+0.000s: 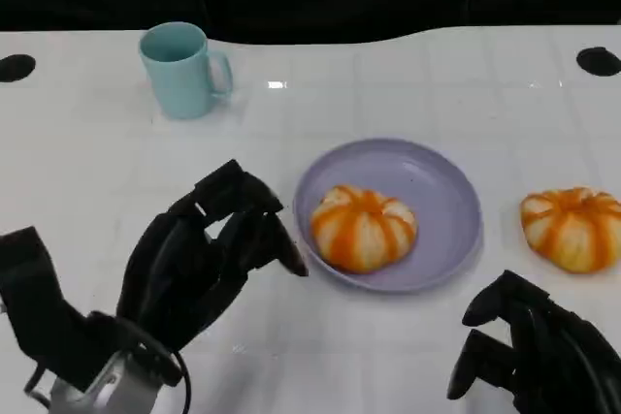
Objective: Grasp the bread from the table and place it into the plate.
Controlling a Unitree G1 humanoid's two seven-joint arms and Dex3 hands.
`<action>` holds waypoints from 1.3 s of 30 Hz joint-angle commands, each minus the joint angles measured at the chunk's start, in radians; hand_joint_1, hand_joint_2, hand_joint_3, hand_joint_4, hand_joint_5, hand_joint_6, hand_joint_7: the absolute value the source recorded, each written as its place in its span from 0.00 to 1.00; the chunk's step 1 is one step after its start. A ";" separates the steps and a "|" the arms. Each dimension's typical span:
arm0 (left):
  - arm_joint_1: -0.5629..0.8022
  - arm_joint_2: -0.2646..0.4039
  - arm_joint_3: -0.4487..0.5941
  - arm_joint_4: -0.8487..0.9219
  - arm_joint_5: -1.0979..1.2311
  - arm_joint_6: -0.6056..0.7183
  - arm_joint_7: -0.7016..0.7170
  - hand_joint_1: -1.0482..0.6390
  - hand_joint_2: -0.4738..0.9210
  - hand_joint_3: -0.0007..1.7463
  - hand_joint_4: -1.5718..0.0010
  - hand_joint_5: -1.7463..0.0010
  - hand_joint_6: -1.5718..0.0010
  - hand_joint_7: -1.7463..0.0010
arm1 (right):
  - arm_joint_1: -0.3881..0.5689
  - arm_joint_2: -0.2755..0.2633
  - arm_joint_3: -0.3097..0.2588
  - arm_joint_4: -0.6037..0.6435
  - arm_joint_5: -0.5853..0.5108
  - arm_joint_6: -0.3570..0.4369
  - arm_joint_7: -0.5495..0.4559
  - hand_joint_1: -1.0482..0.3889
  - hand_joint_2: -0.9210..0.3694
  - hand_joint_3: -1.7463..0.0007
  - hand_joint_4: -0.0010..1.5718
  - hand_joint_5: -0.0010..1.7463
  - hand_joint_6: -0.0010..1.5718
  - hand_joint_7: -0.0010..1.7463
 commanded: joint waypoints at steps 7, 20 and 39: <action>0.126 -0.038 0.019 -0.028 -0.039 -0.008 -0.015 0.27 1.00 0.27 0.52 0.00 0.65 0.02 | -0.003 -0.012 -0.007 -0.002 0.003 -0.002 0.004 0.36 0.00 0.72 0.40 1.00 0.26 0.98; 0.227 -0.033 0.026 -0.027 -0.086 0.034 -0.024 0.29 1.00 0.25 0.54 0.00 0.69 0.00 | -0.005 -0.011 -0.007 -0.004 -0.005 -0.004 0.002 0.36 0.00 0.72 0.40 1.00 0.26 0.98; 0.207 -0.014 0.022 0.032 -0.048 0.001 -0.050 0.28 1.00 0.26 0.53 0.00 0.68 0.00 | -0.020 0.004 -0.024 0.043 -0.007 -0.061 0.006 0.36 0.00 0.73 0.41 1.00 0.28 0.98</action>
